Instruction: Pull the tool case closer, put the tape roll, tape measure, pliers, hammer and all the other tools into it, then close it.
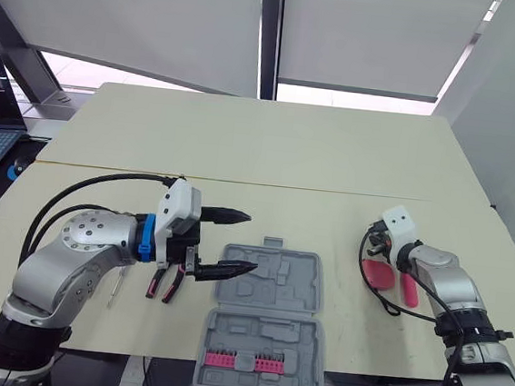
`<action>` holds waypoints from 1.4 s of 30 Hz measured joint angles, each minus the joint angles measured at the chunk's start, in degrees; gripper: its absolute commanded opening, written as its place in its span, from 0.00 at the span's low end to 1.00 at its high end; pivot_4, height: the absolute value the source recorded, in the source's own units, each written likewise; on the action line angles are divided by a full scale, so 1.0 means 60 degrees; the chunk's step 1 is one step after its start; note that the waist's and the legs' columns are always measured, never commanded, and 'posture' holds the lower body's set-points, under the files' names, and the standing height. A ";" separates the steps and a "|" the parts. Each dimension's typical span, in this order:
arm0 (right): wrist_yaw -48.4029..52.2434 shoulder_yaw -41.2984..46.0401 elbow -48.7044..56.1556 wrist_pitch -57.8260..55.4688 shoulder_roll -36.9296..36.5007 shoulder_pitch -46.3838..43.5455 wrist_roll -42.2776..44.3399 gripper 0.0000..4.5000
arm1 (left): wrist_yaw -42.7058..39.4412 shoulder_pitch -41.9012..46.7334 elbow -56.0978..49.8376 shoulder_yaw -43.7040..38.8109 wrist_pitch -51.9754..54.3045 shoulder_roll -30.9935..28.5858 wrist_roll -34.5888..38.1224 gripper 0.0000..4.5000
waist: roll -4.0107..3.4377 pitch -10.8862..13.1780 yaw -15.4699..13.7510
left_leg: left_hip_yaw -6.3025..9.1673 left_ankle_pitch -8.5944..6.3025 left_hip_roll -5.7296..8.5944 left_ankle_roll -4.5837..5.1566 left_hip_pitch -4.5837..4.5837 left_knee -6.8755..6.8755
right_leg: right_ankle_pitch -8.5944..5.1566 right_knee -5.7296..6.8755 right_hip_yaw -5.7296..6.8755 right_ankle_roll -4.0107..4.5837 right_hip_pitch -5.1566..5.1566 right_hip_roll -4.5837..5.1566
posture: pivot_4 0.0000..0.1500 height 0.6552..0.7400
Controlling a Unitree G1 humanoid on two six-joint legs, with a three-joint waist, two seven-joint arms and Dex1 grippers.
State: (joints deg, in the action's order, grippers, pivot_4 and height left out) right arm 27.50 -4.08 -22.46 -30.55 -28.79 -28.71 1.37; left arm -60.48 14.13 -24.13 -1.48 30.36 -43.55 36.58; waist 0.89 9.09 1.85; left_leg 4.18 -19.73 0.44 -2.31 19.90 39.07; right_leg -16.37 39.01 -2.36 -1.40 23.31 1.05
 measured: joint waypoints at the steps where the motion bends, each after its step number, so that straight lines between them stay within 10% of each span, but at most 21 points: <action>1: 0.0024 0.0003 0.0038 -0.0002 -0.0008 0.0016 0.0001 0.00 | 0.0002 0.0005 0.0000 0.0000 0.0037 -0.0004 0.0000 1.00 | 0.0000 0.0000 0.0000 | 0.0000 0.0000 0.0000 0.0000 0.0000 0.0000 | 0.0000 0.0000 0.0000 0.0000 0.0000 0.0000 | 1.00 1.00; 15: 0.1850 -0.1450 0.7134 -0.4428 0.0622 0.0599 0.2412 0.00 | 0.0032 -0.2886 0.0122 -0.2558 -0.0110 -0.1497 -0.0475 1.00 | -0.0016 0.0009 0.0132 | 0.0031 -0.0001 -0.0008 0.0002 0.0002 -0.0019 | -0.0003 -0.0004 0.0024 0.0005 0.0008 0.0001 | 1.00 1.00; 28: 0.1203 -0.3877 0.4499 -0.4462 0.3924 -0.1131 0.2383 0.00 | -0.1081 -0.4774 0.0658 -0.3672 -0.1608 -0.1807 -0.1357 1.00 | -0.0021 0.0012 0.0013 | 0.0032 0.0002 -0.0004 -0.0005 0.0002 -0.0020 | -0.0003 -0.0007 0.0036 0.0007 0.0020 0.0009 | 1.00 1.00; 42: 0.1459 -0.4428 0.2025 -0.2605 0.4213 -0.1792 0.1253 0.00 | -0.1265 -0.4654 0.0737 -0.3666 -0.1837 -0.1808 -0.1491 1.00 | -0.0020 0.0012 0.0116 | 0.0030 0.0001 -0.0005 -0.0004 0.0006 -0.0029 | -0.0003 -0.0006 0.0036 0.0006 0.0034 0.0010 | 1.00 1.00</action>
State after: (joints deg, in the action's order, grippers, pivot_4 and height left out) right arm 36.25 -30.65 -10.31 -46.18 -3.52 -39.46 8.89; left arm -68.07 -13.79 -19.71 -23.47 19.34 -54.39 27.63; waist 0.77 9.16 2.54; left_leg 4.36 -19.73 0.40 -2.34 19.93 38.89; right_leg -16.39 38.98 -2.15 -1.36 23.51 1.11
